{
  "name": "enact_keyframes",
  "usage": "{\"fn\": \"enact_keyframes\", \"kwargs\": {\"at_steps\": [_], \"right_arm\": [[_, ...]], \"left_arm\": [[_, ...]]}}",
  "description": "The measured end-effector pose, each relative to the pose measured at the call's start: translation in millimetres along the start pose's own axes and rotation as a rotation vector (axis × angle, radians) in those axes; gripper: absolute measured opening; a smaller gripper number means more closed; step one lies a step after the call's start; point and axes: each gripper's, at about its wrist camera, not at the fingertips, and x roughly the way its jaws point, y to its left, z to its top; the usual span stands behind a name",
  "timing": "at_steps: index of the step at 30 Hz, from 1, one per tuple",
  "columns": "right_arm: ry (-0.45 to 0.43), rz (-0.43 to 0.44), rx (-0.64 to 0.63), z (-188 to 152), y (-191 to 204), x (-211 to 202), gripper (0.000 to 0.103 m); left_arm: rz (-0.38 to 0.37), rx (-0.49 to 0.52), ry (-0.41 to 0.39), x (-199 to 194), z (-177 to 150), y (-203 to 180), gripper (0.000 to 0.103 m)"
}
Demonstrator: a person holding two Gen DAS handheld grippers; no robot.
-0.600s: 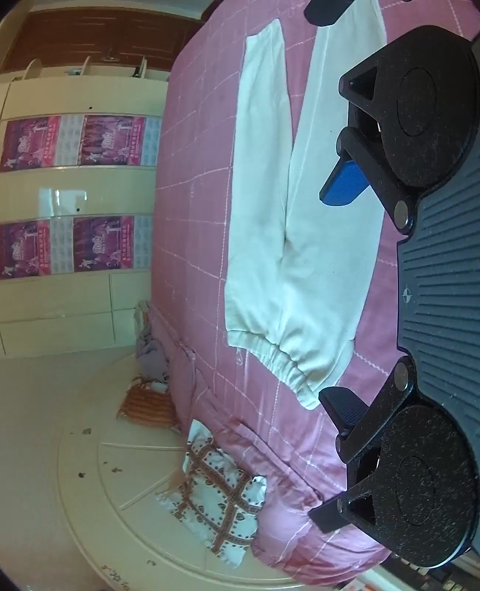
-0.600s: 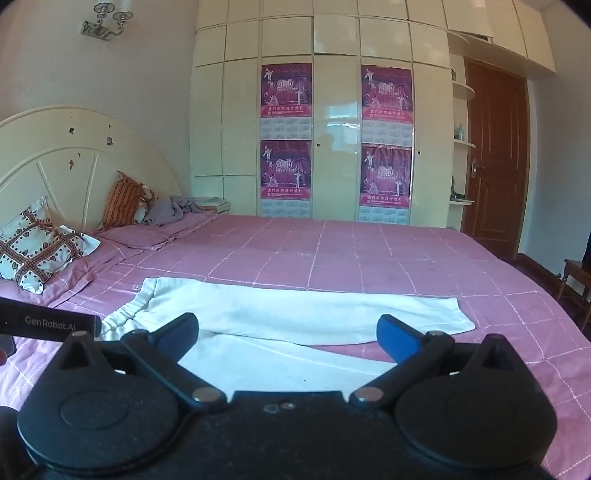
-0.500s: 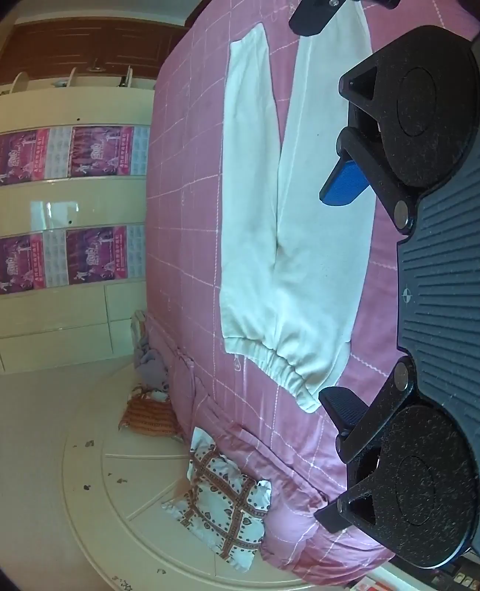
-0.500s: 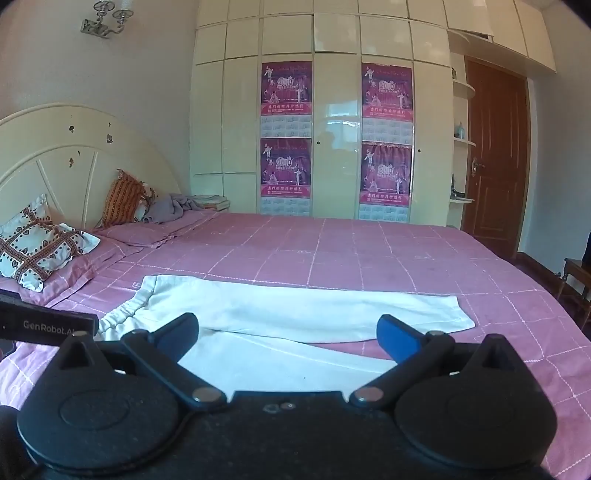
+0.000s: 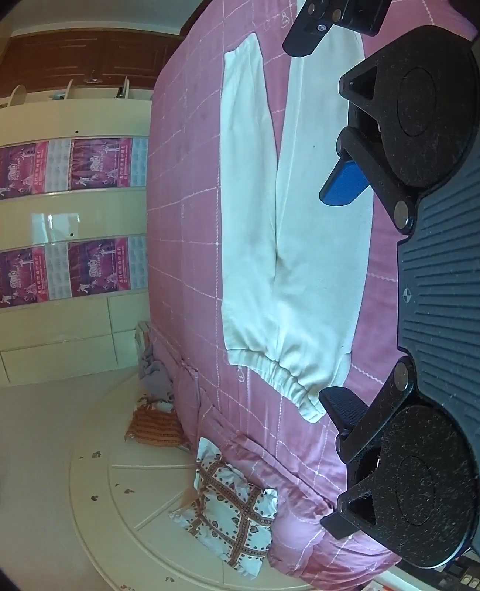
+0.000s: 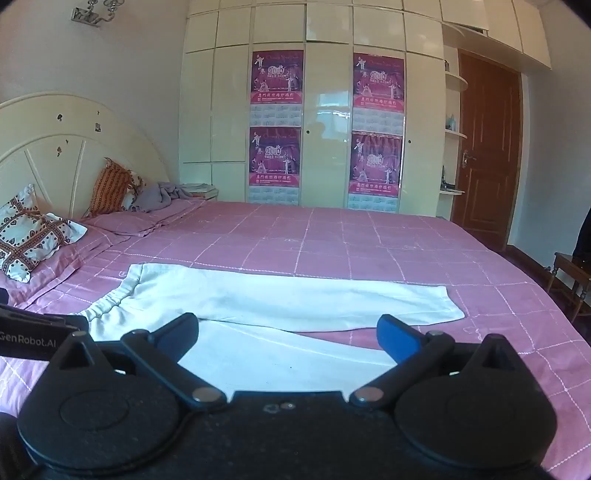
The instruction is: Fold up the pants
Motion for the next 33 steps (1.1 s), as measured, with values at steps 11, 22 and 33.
{"fn": "enact_keyframes", "kwargs": {"at_steps": [11, 22, 33], "right_arm": [[0.010, -0.005, 0.011, -2, 0, 5, 0.103], [0.002, -0.007, 0.026, 0, -1, 6, 0.103], [-0.005, -0.003, 0.018, -1, -1, 4, 0.103]], "left_arm": [[-0.006, -0.002, 0.019, 5, 0, -2, 0.103], [0.008, 0.001, -0.005, 0, 3, -2, 0.103], [0.021, -0.016, -0.020, 1, 8, 4, 0.103]]}}
